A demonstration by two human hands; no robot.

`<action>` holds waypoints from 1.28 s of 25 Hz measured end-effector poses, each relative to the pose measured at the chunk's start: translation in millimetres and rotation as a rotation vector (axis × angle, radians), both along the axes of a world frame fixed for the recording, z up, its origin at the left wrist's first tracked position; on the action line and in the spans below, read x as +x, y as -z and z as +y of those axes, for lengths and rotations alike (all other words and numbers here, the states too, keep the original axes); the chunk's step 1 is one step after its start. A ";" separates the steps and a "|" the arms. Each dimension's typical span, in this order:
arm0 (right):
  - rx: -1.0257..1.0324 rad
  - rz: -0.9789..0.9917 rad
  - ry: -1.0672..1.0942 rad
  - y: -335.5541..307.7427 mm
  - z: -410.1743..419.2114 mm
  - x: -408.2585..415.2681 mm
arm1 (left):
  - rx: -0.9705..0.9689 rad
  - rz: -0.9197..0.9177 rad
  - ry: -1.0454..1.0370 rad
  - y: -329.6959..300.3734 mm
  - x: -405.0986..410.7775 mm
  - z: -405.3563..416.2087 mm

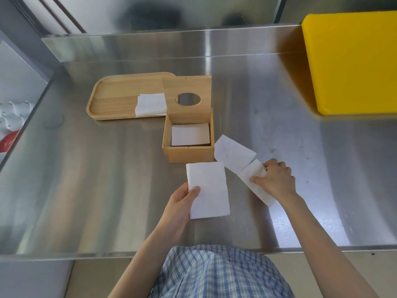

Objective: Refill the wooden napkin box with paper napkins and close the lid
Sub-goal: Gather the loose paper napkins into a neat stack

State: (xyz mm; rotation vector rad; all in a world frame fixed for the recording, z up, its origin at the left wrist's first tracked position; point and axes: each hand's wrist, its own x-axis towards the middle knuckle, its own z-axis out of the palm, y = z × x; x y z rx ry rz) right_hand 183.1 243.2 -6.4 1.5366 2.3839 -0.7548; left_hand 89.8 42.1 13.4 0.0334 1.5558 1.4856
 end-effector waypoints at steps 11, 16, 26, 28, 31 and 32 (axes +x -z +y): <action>-0.016 0.074 -0.061 -1.9 -7.1 0.9 | 0.015 -0.002 -0.020 0.4 2.0 -4.3; -0.269 0.326 -0.102 -33.9 -13.5 -4.4 | 0.033 -0.002 -0.052 2.1 -2.0 -8.1; -0.769 0.611 -0.065 -53.9 -67.8 -30.0 | 0.118 -0.035 -0.048 3.5 -0.3 -11.6; -0.683 0.538 -0.117 -49.0 -73.5 -33.6 | 0.130 -0.060 -0.070 5.0 -1.1 -13.6; -0.569 0.491 -0.169 -45.3 -75.7 -35.7 | 0.146 -0.104 -0.089 7.7 -2.2 -15.2; -0.552 0.487 -0.175 -44.7 -75.5 -35.8 | 0.145 -0.113 -0.093 8.3 -2.2 -15.2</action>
